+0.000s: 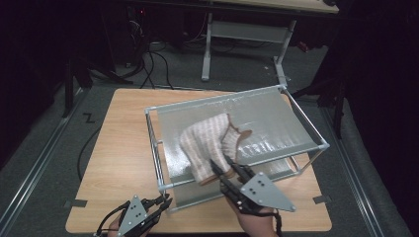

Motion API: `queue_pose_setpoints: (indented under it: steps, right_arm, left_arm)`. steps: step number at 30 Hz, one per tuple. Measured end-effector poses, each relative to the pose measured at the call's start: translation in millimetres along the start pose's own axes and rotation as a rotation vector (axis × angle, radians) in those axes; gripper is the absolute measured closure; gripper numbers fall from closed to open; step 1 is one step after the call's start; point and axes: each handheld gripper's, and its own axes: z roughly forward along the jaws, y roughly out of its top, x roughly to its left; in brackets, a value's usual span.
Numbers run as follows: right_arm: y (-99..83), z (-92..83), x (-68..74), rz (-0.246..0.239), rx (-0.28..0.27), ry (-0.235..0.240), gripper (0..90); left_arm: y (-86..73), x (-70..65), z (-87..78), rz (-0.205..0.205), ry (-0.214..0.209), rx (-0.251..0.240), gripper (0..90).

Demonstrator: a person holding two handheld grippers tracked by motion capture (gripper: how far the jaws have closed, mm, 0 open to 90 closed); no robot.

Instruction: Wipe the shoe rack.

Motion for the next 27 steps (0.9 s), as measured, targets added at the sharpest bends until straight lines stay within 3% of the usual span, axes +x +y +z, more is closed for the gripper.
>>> queue_pose_setpoints:
  steps: [8,15,20,27]
  right_arm:
    - [7.1,-56.4,-44.0,-0.003,-0.034,-0.167,70.7]
    - [5.0,-95.4,-63.7,-0.016,-0.023,-0.273,70.7]
    - [-14.1,-109.5,-70.7,-0.012,0.047,-0.323,70.7]
    - [-54.6,-123.5,-78.3,0.049,0.185,-0.347,70.7]
  left_arm:
    - [0.7,1.1,2.3,-0.004,-0.002,0.002,79.4]
    - [1.4,1.4,4.4,-0.007,-0.003,0.002,79.4]
    - [1.8,2.1,5.8,-0.011,-0.002,0.001,79.5]
    - [1.6,4.9,7.8,-0.023,0.003,-0.002,79.6]
